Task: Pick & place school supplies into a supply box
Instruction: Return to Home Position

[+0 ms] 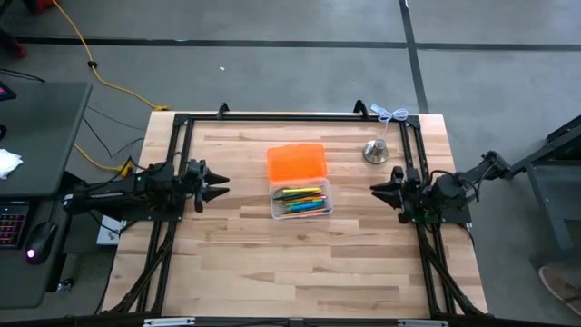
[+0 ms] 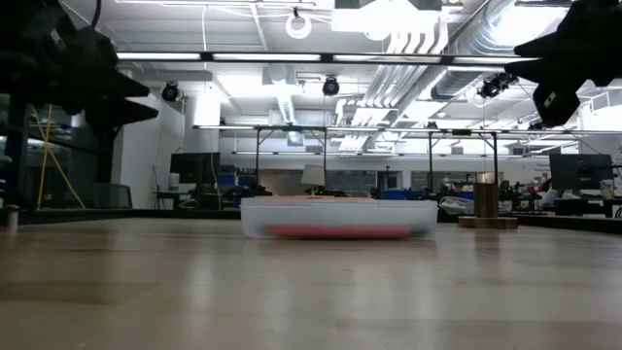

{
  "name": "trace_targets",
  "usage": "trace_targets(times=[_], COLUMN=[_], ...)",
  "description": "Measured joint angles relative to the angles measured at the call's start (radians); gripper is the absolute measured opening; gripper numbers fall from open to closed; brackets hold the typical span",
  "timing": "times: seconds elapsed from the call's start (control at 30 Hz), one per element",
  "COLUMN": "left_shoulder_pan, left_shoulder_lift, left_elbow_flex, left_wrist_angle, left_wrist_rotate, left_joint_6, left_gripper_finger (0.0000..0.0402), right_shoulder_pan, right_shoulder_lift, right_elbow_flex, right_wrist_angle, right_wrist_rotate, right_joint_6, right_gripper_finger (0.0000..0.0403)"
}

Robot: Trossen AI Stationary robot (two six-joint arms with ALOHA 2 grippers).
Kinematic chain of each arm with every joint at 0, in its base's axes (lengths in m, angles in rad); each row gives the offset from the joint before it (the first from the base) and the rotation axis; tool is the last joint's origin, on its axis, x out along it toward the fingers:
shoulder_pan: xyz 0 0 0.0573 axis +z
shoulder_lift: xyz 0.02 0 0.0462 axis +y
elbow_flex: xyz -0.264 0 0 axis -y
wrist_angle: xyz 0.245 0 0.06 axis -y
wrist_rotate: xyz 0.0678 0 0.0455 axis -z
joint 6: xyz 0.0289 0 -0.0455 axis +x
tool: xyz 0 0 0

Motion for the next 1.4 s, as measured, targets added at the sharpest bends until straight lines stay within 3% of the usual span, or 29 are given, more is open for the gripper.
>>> trace_targets(times=[0.33,1.13,1.4], left_shoulder_pan=[0.0,0.0,0.0], left_shoulder_lift=[0.001,0.002,0.002], left_elbow_flex=[-0.013,-0.013,-0.013], left_wrist_angle=[0.035,0.033,0.032], left_wrist_rotate=[-0.031,-0.076,-0.026], left_joint_6=[0.01,0.006,0.006], left_gripper_finger=[0.0223,0.0223,0.0223], right_shoulder_pan=[0.0,0.0,0.0], right_shoulder_lift=[0.004,0.004,0.004], right_elbow_flex=[-0.096,-0.096,-0.096], right_wrist_angle=[0.16,0.154,0.153], right_wrist_rotate=[-0.014,-0.054,-0.054], right_joint_6=[-0.024,-0.095,-0.121], right_gripper_finger=[0.0078,0.0078,0.0078])
